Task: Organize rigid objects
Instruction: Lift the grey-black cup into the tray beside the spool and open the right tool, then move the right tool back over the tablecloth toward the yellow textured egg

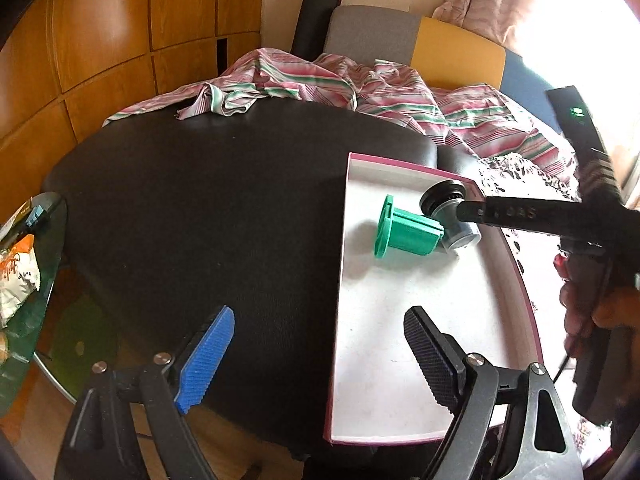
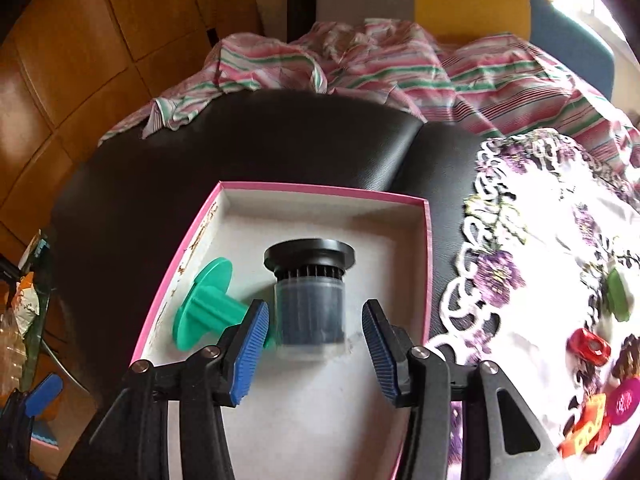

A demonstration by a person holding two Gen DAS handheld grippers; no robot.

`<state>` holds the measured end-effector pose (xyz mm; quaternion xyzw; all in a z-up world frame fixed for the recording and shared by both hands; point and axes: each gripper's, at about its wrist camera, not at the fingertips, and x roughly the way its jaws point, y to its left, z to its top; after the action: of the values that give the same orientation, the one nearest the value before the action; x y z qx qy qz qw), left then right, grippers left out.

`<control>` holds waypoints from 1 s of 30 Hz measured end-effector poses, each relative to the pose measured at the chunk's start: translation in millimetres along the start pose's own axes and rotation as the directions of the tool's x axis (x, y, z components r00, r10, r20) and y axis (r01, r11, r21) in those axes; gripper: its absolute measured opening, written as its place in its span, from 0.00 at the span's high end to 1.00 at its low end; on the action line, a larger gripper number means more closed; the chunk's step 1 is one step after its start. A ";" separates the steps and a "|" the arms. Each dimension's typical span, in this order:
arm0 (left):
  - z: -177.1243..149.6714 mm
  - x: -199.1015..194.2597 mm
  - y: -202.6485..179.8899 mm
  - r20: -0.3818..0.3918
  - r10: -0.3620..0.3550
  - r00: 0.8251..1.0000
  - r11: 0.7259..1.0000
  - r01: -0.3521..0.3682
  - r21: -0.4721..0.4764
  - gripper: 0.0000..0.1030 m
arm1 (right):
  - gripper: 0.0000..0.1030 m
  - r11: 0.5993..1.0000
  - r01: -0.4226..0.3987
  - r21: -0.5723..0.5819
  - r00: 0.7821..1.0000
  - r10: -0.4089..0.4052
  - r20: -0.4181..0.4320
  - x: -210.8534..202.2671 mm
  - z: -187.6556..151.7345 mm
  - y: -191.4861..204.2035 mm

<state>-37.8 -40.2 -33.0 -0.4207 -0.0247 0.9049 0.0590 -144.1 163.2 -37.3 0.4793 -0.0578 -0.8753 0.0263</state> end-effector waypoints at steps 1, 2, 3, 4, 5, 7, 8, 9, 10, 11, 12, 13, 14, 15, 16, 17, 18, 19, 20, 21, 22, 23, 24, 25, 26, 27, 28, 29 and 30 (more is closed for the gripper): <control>-0.4 -1.1 -1.0 0.001 0.001 1.000 1.000 -0.001 0.004 0.15 | 0.52 1.000 0.003 0.004 1.000 -0.003 0.011 -5.2 -3.6 -0.7; -0.7 -2.2 -2.1 0.003 0.000 1.000 1.000 0.000 0.007 0.15 | 0.52 1.000 0.004 0.008 1.000 -0.004 0.022 -10.6 -6.7 -1.2; -0.9 -3.3 -3.4 0.005 -0.001 1.000 1.000 0.001 0.010 0.15 | 0.52 1.000 0.005 0.012 0.999 -0.005 0.033 -16.1 -10.6 -2.0; -1.2 -4.3 -4.8 0.007 -0.004 1.000 1.000 0.004 0.014 0.15 | 0.52 1.000 0.007 0.016 0.999 -0.007 0.042 -21.4 -14.8 -2.8; -1.7 -5.0 -6.7 0.007 -0.005 1.000 1.000 0.005 0.017 0.15 | 0.52 1.000 0.010 0.018 0.999 -0.011 0.051 -27.1 -18.9 -3.8; -2.5 -6.2 -9.5 0.007 -0.006 1.000 1.000 0.006 0.024 0.15 | 0.51 1.000 0.018 0.021 0.998 -0.020 0.067 -36.7 -27.8 -4.6; -2.9 -6.9 -10.8 0.007 -0.008 1.000 1.000 0.008 0.026 0.15 | 0.51 0.999 0.024 0.021 0.997 -0.025 0.073 -41.6 -31.9 -5.3; -3.2 -7.7 -12.0 0.009 -0.010 1.000 1.000 0.010 0.028 0.15 | 0.51 0.999 0.028 0.022 0.997 -0.030 0.078 -45.4 -35.8 -5.4; -3.6 -8.2 -13.1 0.008 -0.012 1.000 0.999 0.012 0.030 0.15 | 0.51 0.999 0.030 0.022 0.996 -0.031 0.083 -48.8 -39.6 -5.6; -4.5 -8.9 -14.7 0.007 -0.013 1.000 0.999 0.013 0.031 0.15 | 0.51 0.999 0.031 0.021 0.996 -0.032 0.088 -52.6 -43.9 -6.1; -4.7 -9.3 -15.9 0.007 -0.016 1.000 0.999 0.016 0.033 0.15 | 0.51 0.999 0.032 0.019 0.995 -0.034 0.093 -55.9 -47.8 -6.1; -5.0 -9.6 -17.1 0.007 -0.017 1.000 0.999 0.017 0.035 0.15 | 0.51 0.999 0.035 0.018 0.995 -0.036 0.098 -59.1 -51.8 -6.2; -5.1 -9.7 -18.1 0.006 -0.017 1.000 0.999 0.017 0.038 0.15 | 0.51 0.999 0.037 0.018 0.994 -0.039 0.102 -62.4 -55.9 -6.6; -5.3 -9.8 -19.2 0.005 -0.018 1.000 0.999 0.018 0.040 0.15 | 0.51 0.999 0.038 0.019 0.994 -0.039 0.106 -65.1 -59.3 -6.9; -5.5 -10.1 -20.2 0.004 -0.018 1.000 0.999 0.018 0.043 0.15 | 0.51 0.999 0.038 0.019 0.993 -0.040 0.110 -67.5 -62.8 -7.4; -5.6 -10.4 -21.4 0.005 -0.017 1.000 0.999 0.017 0.046 0.15 | 0.51 0.999 0.039 0.019 0.993 -0.041 0.113 -69.6 -65.9 -7.9; -5.9 -10.5 -23.0 0.006 -0.015 1.000 0.999 0.014 0.050 0.15 | 0.51 0.999 0.041 0.020 0.992 -0.043 0.115 -71.9 -69.3 -9.1; -6.3 -10.3 -24.2 0.004 -0.014 1.000 0.998 0.013 0.054 0.15 | 0.51 0.999 0.044 0.023 0.992 -0.046 0.117 -74.0 -72.7 -10.5; -6.3 -10.0 -25.3 0.002 -0.014 1.000 0.998 0.014 0.057 0.15 | 0.51 0.998 0.047 0.029 0.992 -0.050 0.118 -76.5 -76.7 -12.8; -6.4 -10.0 -26.5 0.000 -0.018 1.000 0.998 0.018 0.060 0.15 | 0.51 0.998 0.052 0.037 0.991 -0.056 0.119 -78.9 -79.8 -16.1; -6.4 -10.2 -27.9 0.001 -0.021 1.000 0.998 0.021 0.064 0.15 | 0.51 0.997 0.055 0.048 0.991 -0.060 0.119 -81.5 -82.9 -20.2; -6.5 -10.4 -29.3 0.002 -0.021 1.000 0.997 0.021 0.068 0.15 | 0.51 0.997 0.057 0.058 0.991 -0.063 0.119 -84.3 -86.2 -24.4; -6.7 -10.6 -31.5 0.002 -0.022 1.000 0.997 0.022 0.074 0.15 | 0.51 0.996 0.062 0.069 0.991 -0.070 0.118 -87.0 -89.6 -29.4; -6.4 -10.7 -33.4 0.002 -0.025 1.000 0.997 0.025 0.079 0.15 | 0.51 0.995 0.069 0.078 0.990 -0.078 0.118 -89.8 -93.3 -34.6; -6.3 -10.6 -35.0 0.003 -0.027 1.000 0.996 0.027 0.083 0.15 | 0.51 0.993 0.078 0.087 0.989 -0.088 0.115 -92.7 -97.1 -40.5; -6.2 -10.4 -36.8 0.002 -0.032 0.999 0.996 0.032 0.088 0.15 | 0.51 0.991 0.088 0.099 0.989 -0.098 0.111 -95.5 -100.4 -46.3; -6.1 -10.1 -38.6 -0.001 -0.039 0.999 0.995 0.038 0.091 0.15 | 0.51 0.989 0.094 0.112 0.989 -0.106 0.107 -98.4 -103.6 -52.6; -5.7 -9.8 -41.0 -0.003 -0.045 0.999 0.994 0.045 0.096 0.15 | 0.51 0.987 0.101 0.125 0.988 -0.114 0.104 -101.7 -106.9 -59.5; -5.5 -10.6 -43.5 -0.004 -0.051 0.999 0.994 0.051 0.100 0.15 | 0.51 0.984 0.111 0.137 0.987 -0.126 0.101 -105.1 -110.2 -66.4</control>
<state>-23.0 1.5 -24.4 -0.4169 0.0099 0.9030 0.1031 6.0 231.4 -16.6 0.4340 -0.0879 -0.8946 -0.0607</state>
